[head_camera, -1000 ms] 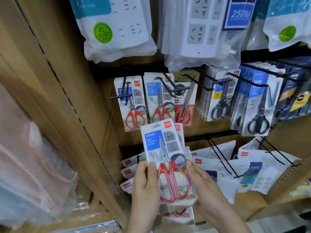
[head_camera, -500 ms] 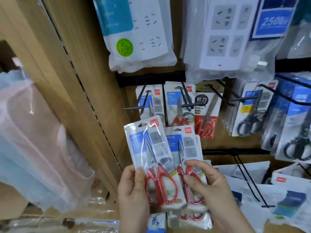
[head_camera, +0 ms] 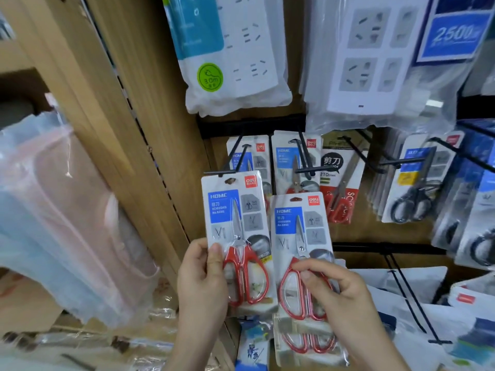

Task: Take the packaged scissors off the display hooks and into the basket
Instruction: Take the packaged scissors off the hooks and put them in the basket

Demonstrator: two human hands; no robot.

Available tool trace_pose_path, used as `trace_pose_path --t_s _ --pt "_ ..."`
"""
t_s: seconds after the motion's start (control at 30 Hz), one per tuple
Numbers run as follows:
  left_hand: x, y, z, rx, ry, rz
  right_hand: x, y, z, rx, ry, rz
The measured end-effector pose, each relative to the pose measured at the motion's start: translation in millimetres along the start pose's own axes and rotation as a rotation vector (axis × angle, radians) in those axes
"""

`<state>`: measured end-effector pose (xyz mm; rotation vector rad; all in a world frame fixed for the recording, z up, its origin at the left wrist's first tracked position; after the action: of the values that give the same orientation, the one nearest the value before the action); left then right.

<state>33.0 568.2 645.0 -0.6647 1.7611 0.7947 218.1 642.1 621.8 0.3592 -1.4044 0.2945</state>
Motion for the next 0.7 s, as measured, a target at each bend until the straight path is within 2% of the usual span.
trace_pose_path --t_s 0.2,0.3,0.4,0.57,0.7 --pt "-14 33 11 0.013 0.099 0.104 -1 0 4 0.038 -0.032 0.030" --pt "-9 65 22 0.046 0.116 0.087 1 1 2 0.058 -0.020 0.091" --pt "-2 98 36 0.101 0.191 0.109 10 -1 -7 0.032 -0.009 0.056" --pt "-5 124 56 0.148 0.224 0.046 10 -6 -19 0.008 0.150 -0.017" --pt "-4 134 64 0.207 0.407 0.132 4 -9 -24 -0.041 0.205 -0.005"
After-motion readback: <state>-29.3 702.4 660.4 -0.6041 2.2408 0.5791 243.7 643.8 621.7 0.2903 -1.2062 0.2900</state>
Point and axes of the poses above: each hand's wrist, its own y-axis towards the middle knuckle, its own z-axis out of the palm, x = y × z, the point moved 3 cm from there along y, towards the middle knuckle, and after that the axes turned 10 degrees about y, right-handed, at the moved point
